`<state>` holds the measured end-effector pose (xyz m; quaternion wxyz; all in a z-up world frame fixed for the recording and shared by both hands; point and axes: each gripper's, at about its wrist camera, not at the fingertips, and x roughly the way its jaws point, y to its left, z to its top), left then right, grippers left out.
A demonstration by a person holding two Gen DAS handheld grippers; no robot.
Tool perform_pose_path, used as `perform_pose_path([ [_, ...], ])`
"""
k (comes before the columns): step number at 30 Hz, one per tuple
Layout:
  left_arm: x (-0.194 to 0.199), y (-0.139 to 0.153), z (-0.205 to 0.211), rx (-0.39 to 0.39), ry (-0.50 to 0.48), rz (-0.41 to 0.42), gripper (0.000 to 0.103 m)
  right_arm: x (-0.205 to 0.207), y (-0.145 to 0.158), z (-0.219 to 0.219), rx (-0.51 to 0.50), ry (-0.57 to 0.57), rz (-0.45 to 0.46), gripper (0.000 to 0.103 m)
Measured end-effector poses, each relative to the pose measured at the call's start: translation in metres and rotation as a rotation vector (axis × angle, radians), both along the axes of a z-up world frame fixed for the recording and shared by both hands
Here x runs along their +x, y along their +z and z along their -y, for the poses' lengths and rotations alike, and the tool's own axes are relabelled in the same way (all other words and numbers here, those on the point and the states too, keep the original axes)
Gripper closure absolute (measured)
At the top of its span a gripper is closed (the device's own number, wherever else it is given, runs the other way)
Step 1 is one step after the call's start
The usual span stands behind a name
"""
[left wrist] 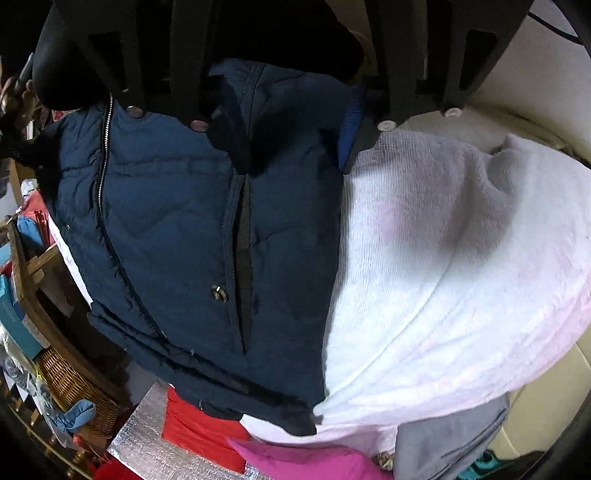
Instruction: Fold large clothes
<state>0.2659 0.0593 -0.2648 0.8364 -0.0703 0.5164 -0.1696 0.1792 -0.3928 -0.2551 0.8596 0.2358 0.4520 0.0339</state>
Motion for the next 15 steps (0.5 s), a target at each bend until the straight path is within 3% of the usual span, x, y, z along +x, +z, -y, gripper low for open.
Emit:
perform_pose_path([
  [3, -0.002, 0.001, 0.003, -0.001, -0.032, 0.012, 0.051, 0.006, -0.013, 0.004, 0.074, -0.003, -0.031, 0.050],
  [4, -0.003, 0.002, 0.005, -0.001, -0.042, 0.013, 0.053, 0.007, -0.013, 0.002, 0.073, 0.001, -0.026, 0.048],
  [5, -0.007, 0.006, 0.007, -0.003, -0.050, 0.016, 0.066, 0.008, -0.011, -0.002, 0.056, 0.012, -0.031, 0.047],
  [6, -0.007, 0.009, 0.008, -0.008, -0.059, 0.018, 0.078, 0.010, -0.007, -0.007, 0.030, 0.028, -0.025, 0.057],
  [7, -0.006, 0.013, 0.008, -0.014, -0.063, 0.022, 0.081, 0.010, 0.001, -0.011, 0.000, 0.053, -0.011, 0.082],
  [10, -0.003, 0.027, 0.006, -0.070, -0.079, 0.037, 0.085, 0.002, 0.029, -0.012, 0.033, 0.081, 0.087, 0.086],
  [13, 0.002, 0.028, 0.010, -0.070, -0.101, 0.034, 0.084, -0.001, 0.045, -0.007, 0.060, 0.086, 0.146, 0.086],
  [15, 0.007, 0.013, 0.010, -0.053, -0.101, -0.028, 0.059, 0.005, 0.038, -0.006, 0.052, 0.089, 0.100, 0.082],
])
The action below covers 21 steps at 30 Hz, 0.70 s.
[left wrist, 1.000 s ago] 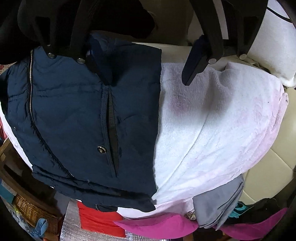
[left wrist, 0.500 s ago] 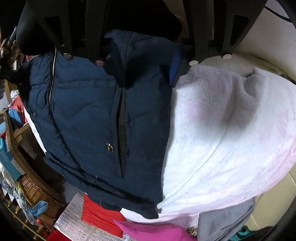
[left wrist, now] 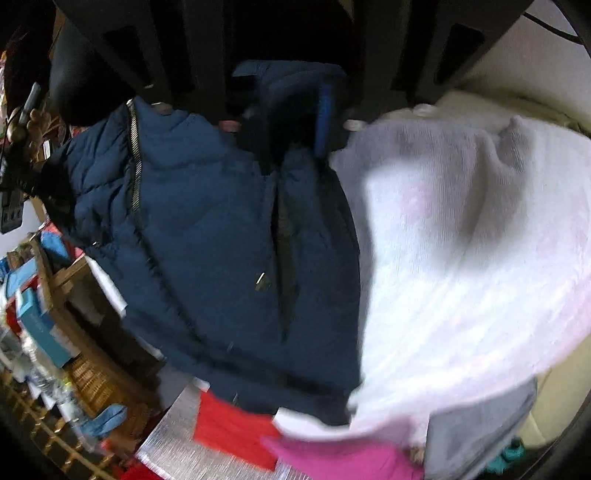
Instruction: Fold large clothes
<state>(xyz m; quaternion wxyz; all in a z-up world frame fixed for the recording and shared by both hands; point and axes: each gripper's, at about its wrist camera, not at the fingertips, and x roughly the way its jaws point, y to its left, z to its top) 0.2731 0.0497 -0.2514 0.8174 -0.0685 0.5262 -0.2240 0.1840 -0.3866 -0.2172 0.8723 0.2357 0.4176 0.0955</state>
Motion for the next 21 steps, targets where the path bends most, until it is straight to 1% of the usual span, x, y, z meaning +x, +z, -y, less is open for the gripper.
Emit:
perform_pose_path([
  [1, 0.002, -0.005, -0.001, -0.006, 0.004, -0.022, 0.059, 0.009, -0.008, -0.004, 0.018, 0.001, -0.041, 0.076],
  [2, 0.001, -0.008, -0.002, -0.019, 0.009, -0.021, 0.060, 0.014, -0.019, -0.003, 0.035, 0.006, -0.103, 0.067],
  [3, 0.002, -0.009, -0.003, -0.041, 0.012, -0.024, 0.061, 0.017, -0.025, -0.005, 0.038, 0.008, -0.142, 0.039],
  [4, 0.002, -0.007, -0.004, -0.056, 0.015, -0.027, 0.067, 0.019, -0.033, -0.008, 0.019, 0.015, -0.163, 0.040],
  [5, 0.003, -0.002, -0.005, -0.077, 0.012, -0.024, 0.085, 0.022, -0.033, -0.012, -0.011, 0.021, -0.161, 0.048],
  [6, 0.002, 0.003, -0.008, -0.091, 0.005, -0.014, 0.089, 0.021, -0.030, -0.015, -0.063, 0.022, -0.158, 0.073],
  [7, 0.003, 0.011, -0.008, -0.105, -0.007, 0.001, 0.091, 0.019, -0.024, -0.015, -0.079, 0.019, -0.143, 0.084],
  [8, 0.003, 0.020, -0.008, -0.112, -0.020, 0.014, 0.092, 0.019, -0.019, -0.015, -0.063, 0.021, -0.122, 0.085],
  [10, 0.004, 0.037, -0.005, -0.107, -0.039, 0.044, 0.094, 0.012, 0.001, -0.008, -0.031, 0.013, -0.045, 0.088],
  [11, 0.004, 0.046, -0.004, -0.104, -0.046, 0.067, 0.094, 0.009, 0.010, -0.005, -0.026, 0.004, -0.019, 0.089],
  [13, 0.004, 0.069, -0.005, -0.111, -0.057, 0.130, 0.095, 0.006, 0.034, 0.003, -0.002, -0.024, 0.065, 0.089],
  [15, 0.012, 0.092, -0.006, -0.116, -0.052, 0.173, 0.095, 0.008, 0.050, 0.007, 0.015, -0.052, 0.121, 0.089],
  [19, 0.033, 0.124, -0.007, -0.143, -0.033, 0.221, 0.095, 0.021, 0.076, 0.022, 0.070, -0.120, 0.214, 0.089],
  [21, 0.047, 0.136, -0.008, -0.160, -0.022, 0.230, 0.095, 0.030, 0.085, 0.031, 0.094, -0.145, 0.237, 0.089],
])
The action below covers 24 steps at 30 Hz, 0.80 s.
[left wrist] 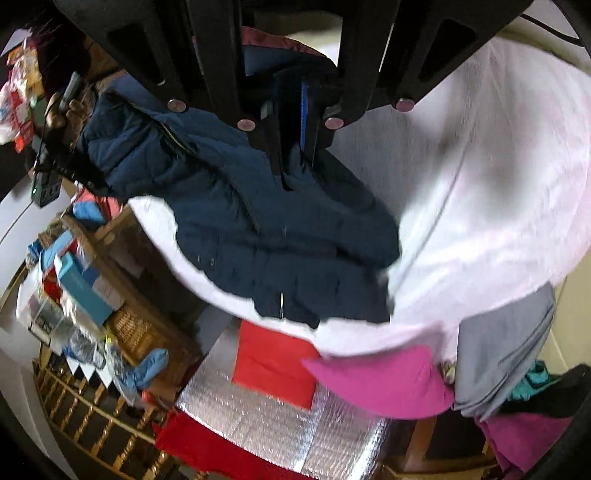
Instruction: Fold large clothes
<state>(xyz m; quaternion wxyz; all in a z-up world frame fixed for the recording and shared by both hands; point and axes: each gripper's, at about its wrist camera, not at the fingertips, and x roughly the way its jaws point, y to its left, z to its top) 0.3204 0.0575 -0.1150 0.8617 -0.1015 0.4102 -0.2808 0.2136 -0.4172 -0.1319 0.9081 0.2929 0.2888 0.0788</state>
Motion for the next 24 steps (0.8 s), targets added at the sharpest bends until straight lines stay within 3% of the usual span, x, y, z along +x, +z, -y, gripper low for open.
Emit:
perform_pose_path([
  [4, 0.043, 0.022, 0.010, -0.016, 0.010, 0.021, 0.095, 0.032, 0.016, 0.010, 0.009, -0.039, 0.032, 0.089],
  [11, 0.128, 0.041, 0.037, -0.007, 0.068, 0.039, 0.095, 0.141, 0.036, 0.032, 0.011, -0.114, 0.052, 0.090],
  [16, 0.205, 0.020, 0.045, -0.027, 0.133, -0.008, 0.095, 0.220, 0.020, 0.053, 0.065, -0.166, 0.028, 0.090],
  [19, 0.247, 0.000, 0.059, 0.009, 0.167, -0.023, 0.096, 0.267, 0.010, 0.056, 0.036, -0.184, 0.000, 0.090],
  [24, 0.307, -0.037, 0.067, -0.007, 0.204, -0.076, 0.096, 0.332, -0.018, 0.065, 0.032, -0.212, -0.054, 0.090],
])
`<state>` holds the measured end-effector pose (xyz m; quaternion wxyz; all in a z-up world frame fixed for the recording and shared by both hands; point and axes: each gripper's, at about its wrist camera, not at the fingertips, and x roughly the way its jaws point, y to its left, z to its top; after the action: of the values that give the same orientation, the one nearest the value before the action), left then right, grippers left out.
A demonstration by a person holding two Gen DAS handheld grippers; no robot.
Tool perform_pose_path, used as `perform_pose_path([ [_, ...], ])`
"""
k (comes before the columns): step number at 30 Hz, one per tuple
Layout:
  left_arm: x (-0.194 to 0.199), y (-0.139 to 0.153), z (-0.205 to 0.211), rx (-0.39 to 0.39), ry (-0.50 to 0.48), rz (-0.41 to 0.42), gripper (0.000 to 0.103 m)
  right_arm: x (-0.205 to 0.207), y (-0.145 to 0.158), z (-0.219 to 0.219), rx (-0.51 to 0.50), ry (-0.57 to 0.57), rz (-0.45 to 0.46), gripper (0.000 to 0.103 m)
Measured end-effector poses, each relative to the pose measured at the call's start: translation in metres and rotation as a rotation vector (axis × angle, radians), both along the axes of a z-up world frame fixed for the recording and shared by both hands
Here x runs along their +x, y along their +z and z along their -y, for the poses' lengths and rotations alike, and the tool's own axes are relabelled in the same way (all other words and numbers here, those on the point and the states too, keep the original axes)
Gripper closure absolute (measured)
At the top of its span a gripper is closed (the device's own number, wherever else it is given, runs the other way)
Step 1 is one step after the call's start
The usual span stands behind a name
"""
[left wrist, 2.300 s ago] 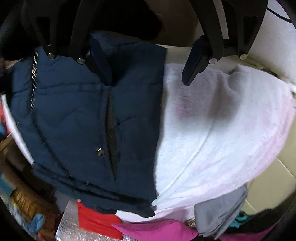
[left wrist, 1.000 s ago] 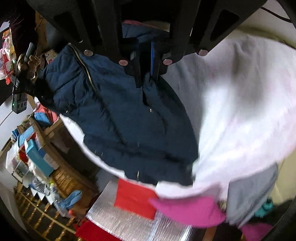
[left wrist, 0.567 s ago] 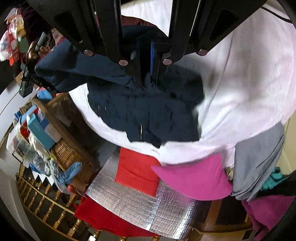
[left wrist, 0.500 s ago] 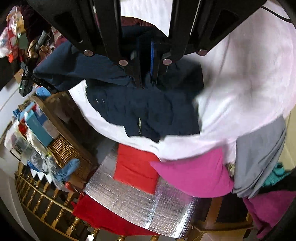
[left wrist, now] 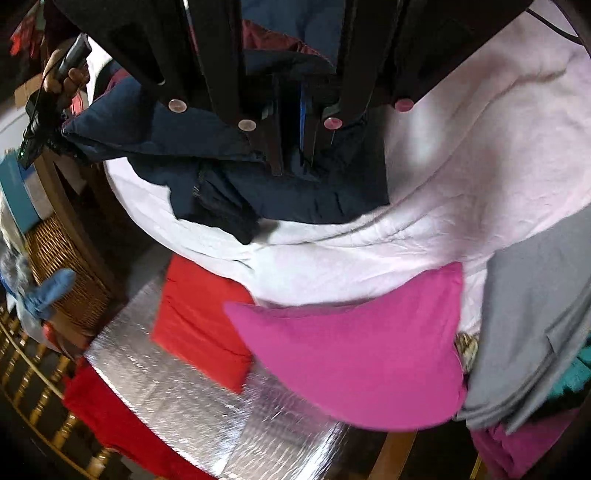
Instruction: Fold large clothes
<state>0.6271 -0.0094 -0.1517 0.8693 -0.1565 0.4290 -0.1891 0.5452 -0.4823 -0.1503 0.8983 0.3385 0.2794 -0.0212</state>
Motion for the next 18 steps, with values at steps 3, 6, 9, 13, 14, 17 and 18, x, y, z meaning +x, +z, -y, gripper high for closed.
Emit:
perform_pose_path([
  [3, 0.030, -0.024, 0.005, -0.012, 0.026, -0.034, 0.095, 0.035, -0.022, 0.008, 0.035, -0.010, -0.049, 0.090],
  [6, 0.055, -0.044, 0.008, -0.033, 0.037, -0.057, 0.091, 0.066, -0.050, 0.023, 0.140, -0.028, -0.099, 0.087],
  [9, 0.079, -0.060, 0.003, -0.125, 0.044, -0.129, 0.086, 0.085, -0.077, 0.048, 0.355, -0.026, -0.122, 0.068],
  [13, 0.088, -0.056, -0.027, -0.359, 0.132, -0.165, 0.040, 0.087, -0.088, 0.077, 0.596, -0.014, -0.038, 0.047],
  [14, 0.082, -0.046, -0.041, -0.420, 0.185, -0.116, 0.021, 0.085, -0.085, 0.082, 0.629, -0.008, -0.007, 0.044],
  [17, 0.060, -0.020, -0.063, -0.502, 0.247, -0.014, 0.020, 0.061, -0.064, 0.096, 0.660, -0.037, 0.141, 0.023],
  [18, 0.050, -0.012, -0.066, -0.489, 0.250, -0.006, 0.020, 0.049, -0.057, 0.101, 0.672, -0.055, 0.201, 0.013],
])
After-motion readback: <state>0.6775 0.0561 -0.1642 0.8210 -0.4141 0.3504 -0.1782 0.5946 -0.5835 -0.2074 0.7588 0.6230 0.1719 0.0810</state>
